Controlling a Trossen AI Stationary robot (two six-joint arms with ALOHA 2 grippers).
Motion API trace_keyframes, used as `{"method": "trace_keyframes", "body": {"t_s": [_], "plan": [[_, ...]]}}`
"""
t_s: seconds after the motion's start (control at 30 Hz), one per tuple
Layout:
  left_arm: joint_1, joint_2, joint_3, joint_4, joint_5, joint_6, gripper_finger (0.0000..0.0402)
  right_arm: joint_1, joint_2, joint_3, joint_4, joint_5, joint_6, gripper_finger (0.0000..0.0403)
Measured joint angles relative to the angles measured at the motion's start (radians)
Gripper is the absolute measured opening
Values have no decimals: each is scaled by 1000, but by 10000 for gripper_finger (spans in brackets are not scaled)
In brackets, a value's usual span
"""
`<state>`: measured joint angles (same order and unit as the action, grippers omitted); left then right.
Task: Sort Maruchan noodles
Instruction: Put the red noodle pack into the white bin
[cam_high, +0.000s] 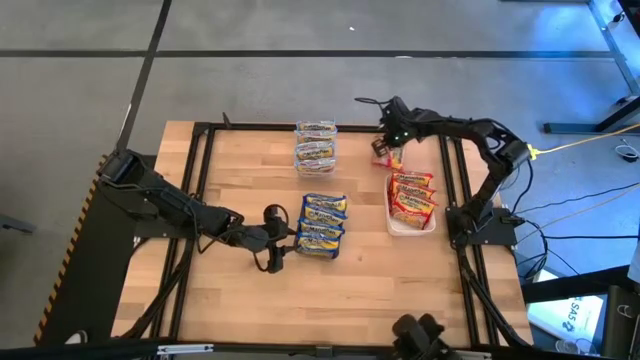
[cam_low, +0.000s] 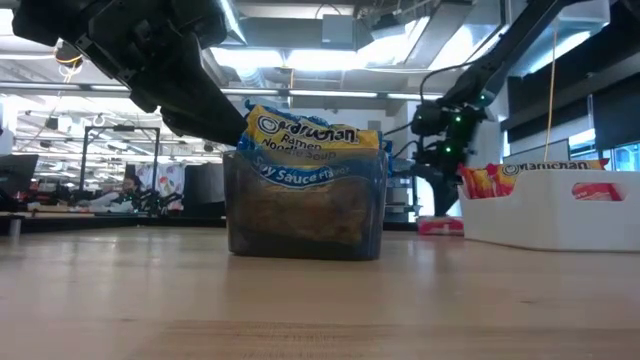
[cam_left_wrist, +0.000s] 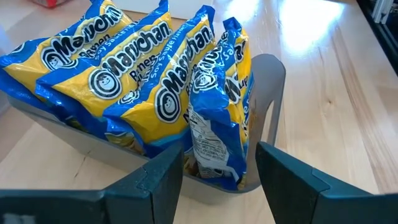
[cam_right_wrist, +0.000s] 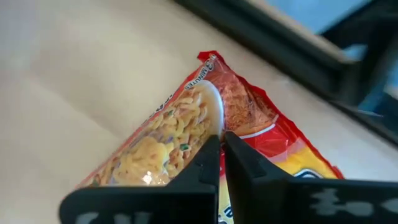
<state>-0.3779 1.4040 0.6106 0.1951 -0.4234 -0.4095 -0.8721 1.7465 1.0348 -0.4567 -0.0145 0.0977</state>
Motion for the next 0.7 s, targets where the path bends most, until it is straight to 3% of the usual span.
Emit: {"method": "trace_keyframes", "body": {"t_s": [0.43, 0.7], "plan": [[-8, 0, 0, 0, 2, -8, 195, 239, 55, 4, 128, -45, 12, 1], [-25, 0, 0, 0, 3, -9, 195, 411, 51, 3, 43, -3, 55, 1]]}}
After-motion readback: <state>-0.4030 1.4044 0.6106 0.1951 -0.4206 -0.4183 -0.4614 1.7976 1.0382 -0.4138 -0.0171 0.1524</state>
